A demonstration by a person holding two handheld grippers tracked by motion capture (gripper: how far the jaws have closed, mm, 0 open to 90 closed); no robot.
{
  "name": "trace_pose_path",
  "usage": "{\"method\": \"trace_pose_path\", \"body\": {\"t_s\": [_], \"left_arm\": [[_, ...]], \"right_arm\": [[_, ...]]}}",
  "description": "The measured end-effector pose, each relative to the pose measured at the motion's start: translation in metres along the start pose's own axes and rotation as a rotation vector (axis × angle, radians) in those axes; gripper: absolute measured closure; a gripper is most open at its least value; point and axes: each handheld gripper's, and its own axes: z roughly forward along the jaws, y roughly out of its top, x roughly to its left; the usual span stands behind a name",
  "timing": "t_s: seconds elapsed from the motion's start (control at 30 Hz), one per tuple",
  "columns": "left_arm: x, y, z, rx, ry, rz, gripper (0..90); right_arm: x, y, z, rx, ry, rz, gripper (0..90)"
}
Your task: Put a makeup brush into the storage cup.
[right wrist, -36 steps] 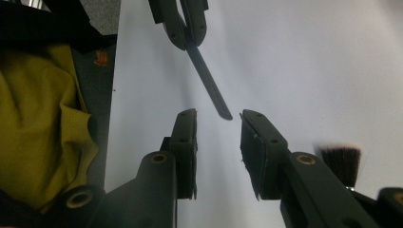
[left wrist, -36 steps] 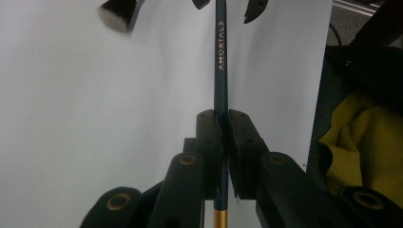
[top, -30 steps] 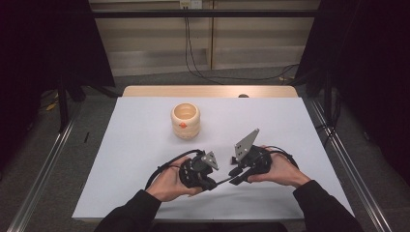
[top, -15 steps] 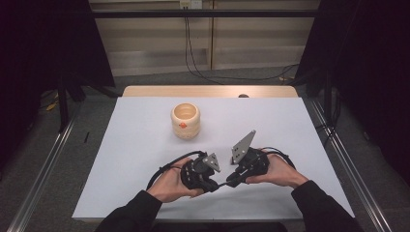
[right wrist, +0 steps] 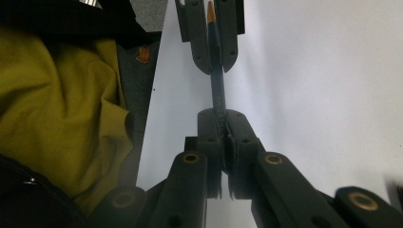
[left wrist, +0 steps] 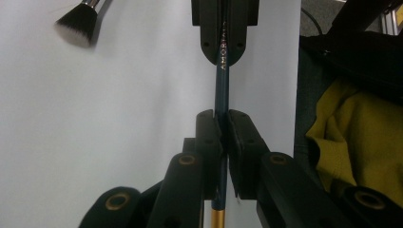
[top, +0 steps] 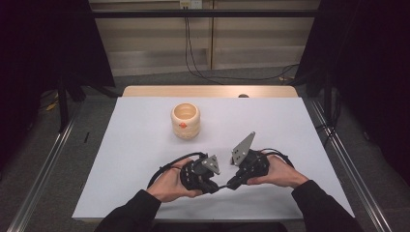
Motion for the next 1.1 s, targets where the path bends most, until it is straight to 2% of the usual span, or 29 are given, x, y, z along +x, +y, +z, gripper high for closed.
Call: {"method": "trace_pose_path", "body": {"t_s": [0.03, 0.07, 0.1, 0.2, 0.27, 0.3, 0.33, 0.4, 0.53, 0.6, 0.63, 0.7, 0.73, 0.77, 0.83, 0.87, 0.93, 0.97, 1.0, 1.1], "left_arm": [[0.000, -0.001, 0.001, -0.022, 0.000, -0.016, 83.2], [0.001, -0.002, 0.000, -0.018, -0.003, -0.022, 82.9], [0.003, -0.003, 0.001, -0.036, -0.007, -0.030, 82.8], [0.005, -0.004, 0.001, -0.046, -0.016, -0.037, 82.1], [0.005, -0.004, 0.001, -0.042, -0.005, -0.036, 81.1], [0.007, -0.005, 0.000, -0.049, -0.026, -0.034, 81.1], [0.006, -0.005, -0.001, -0.062, 0.010, -0.039, 76.5], [0.007, -0.006, -0.001, -0.072, 0.004, -0.042, 73.0], [0.009, -0.007, -0.003, -0.082, 0.036, -0.064, 58.3], [0.010, -0.007, -0.003, -0.094, 0.036, -0.071, 50.9], [0.012, -0.009, -0.003, -0.112, 0.051, -0.100, 47.8], [0.014, -0.010, -0.004, -0.123, 0.042, -0.107, 41.7], [0.015, -0.011, -0.005, -0.123, 0.054, -0.113, 41.7], [0.017, -0.012, -0.006, -0.123, 0.066, -0.117, 32.7], [0.018, -0.014, -0.007, -0.140, 0.078, -0.145, 30.1], [0.019, -0.014, -0.008, -0.145, 0.105, -0.159, 21.0], [0.019, -0.015, -0.007, -0.154, 0.107, -0.172, 17.2], [0.020, -0.015, -0.008, -0.155, 0.106, -0.166, 17.2], [0.020, -0.015, -0.009, -0.144, 0.107, -0.149, 13.4], [0.021, -0.014, -0.009, -0.157, 0.110, -0.153, 5.7]], "right_arm": [[0.000, 0.000, 0.000, -0.007, -0.004, 0.008, 86.1], [0.000, 0.000, 0.000, -0.008, -0.007, 0.009, 86.1], [0.000, 0.000, 0.000, -0.008, -0.009, 0.009, 86.1], [0.000, 0.000, -0.001, -0.006, -0.015, 0.016, 86.1], [-0.001, -0.001, -0.001, -0.007, -0.013, 0.012, 86.2], [-0.001, -0.001, -0.001, -0.007, -0.013, 0.012, 86.2], [-0.001, -0.001, -0.001, -0.013, -0.014, 0.017, 86.2], [-0.001, -0.001, -0.001, -0.019, -0.017, 0.014, 86.2], [-0.001, -0.002, -0.003, -0.023, -0.026, 0.024, 86.2], [-0.001, -0.002, -0.004, -0.028, -0.035, 0.025, 86.2], [-0.002, -0.003, -0.005, -0.027, -0.038, 0.031, 86.2], [-0.002, -0.003, -0.005, -0.033, -0.037, 0.035, 86.2], [-0.002, -0.004, -0.006, -0.033, -0.041, 0.046, 86.2], [-0.002, -0.004, -0.006, -0.039, -0.048, 0.045, 86.2], [-0.003, -0.004, -0.006, -0.042, -0.049, 0.047, 86.2], [-0.003, -0.004, -0.006, -0.046, -0.052, 0.050, 86.2], [-0.003, -0.005, -0.007, -0.043, -0.062, 0.062, 86.2], [-0.003, -0.005, -0.007, -0.043, -0.062, 0.062, 86.2], [-0.003, -0.005, -0.007, -0.048, -0.064, 0.058, 86.2], [-0.004, -0.006, -0.008, -0.052, -0.066, 0.063, 86.1]]}}
